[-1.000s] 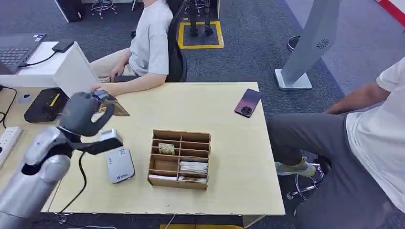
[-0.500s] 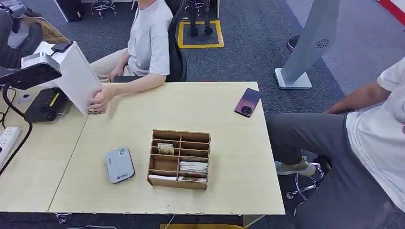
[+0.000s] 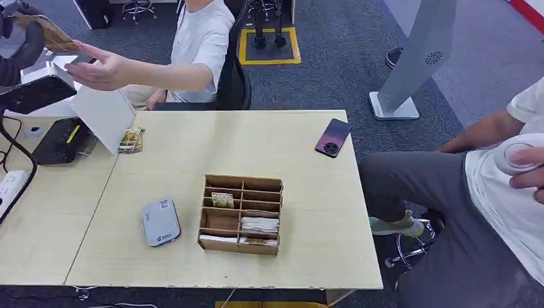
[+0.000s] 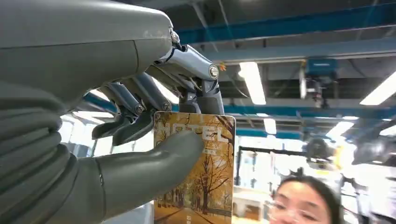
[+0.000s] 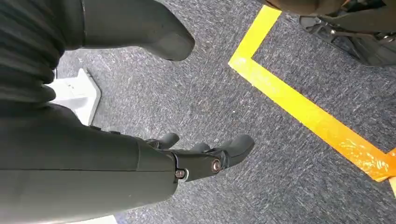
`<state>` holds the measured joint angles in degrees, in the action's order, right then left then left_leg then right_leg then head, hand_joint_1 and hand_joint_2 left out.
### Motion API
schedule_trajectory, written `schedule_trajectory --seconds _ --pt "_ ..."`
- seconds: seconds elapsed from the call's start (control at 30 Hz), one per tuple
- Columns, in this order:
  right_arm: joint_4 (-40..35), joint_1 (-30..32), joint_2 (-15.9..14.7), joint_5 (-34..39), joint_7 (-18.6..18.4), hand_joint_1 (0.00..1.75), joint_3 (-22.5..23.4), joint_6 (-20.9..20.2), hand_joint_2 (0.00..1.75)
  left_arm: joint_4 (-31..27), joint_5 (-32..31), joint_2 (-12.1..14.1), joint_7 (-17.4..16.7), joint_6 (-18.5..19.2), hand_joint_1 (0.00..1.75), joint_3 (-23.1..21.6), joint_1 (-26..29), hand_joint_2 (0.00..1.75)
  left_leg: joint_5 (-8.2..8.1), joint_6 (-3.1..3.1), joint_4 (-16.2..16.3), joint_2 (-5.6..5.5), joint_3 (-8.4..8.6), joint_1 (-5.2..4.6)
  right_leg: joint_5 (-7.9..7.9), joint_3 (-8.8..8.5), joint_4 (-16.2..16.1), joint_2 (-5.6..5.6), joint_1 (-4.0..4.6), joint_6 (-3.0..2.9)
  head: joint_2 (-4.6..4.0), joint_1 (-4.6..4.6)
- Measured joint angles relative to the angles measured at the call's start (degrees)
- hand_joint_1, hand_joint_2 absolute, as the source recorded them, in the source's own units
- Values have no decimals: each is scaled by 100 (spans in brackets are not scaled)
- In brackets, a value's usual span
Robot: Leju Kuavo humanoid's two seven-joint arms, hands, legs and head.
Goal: Pass the card to the sensor for recognition and then transmit it.
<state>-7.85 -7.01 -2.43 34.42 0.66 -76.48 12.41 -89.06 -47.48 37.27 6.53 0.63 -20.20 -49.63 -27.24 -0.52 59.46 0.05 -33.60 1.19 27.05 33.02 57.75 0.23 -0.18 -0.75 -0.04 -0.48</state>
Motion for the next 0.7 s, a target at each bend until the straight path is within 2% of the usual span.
schedule_trajectory --seconds 0.17,0.3,0.5,0.7 --pt "0 -16 0 -18 2 0 -72 -24 175 504 -652 -57 -308 -419 175 0 -78 175 1 -1 0 0 1 0 -1 4 0 1 0 -1 0 0" --pt "0 -55 0 -22 -50 0 -120 -24 175 1054 -1127 -238 -454 -638 175 -9 -257 175 4 -3 0 2 0 0 -3 5 0 2 0 -2 0 -2" --pt "0 -79 2 -22 -79 0 -190 -24 175 1585 -1217 -420 -443 -719 175 -11 -304 175 5 -1 1 1 -2 0 -3 5 0 2 0 -3 0 2" --pt "-2 -86 2 -28 -85 0 -214 -20 175 1794 -1234 -551 -422 -717 175 -22 -288 175 5 -1 1 3 -8 0 -3 11 0 5 0 -2 0 0"
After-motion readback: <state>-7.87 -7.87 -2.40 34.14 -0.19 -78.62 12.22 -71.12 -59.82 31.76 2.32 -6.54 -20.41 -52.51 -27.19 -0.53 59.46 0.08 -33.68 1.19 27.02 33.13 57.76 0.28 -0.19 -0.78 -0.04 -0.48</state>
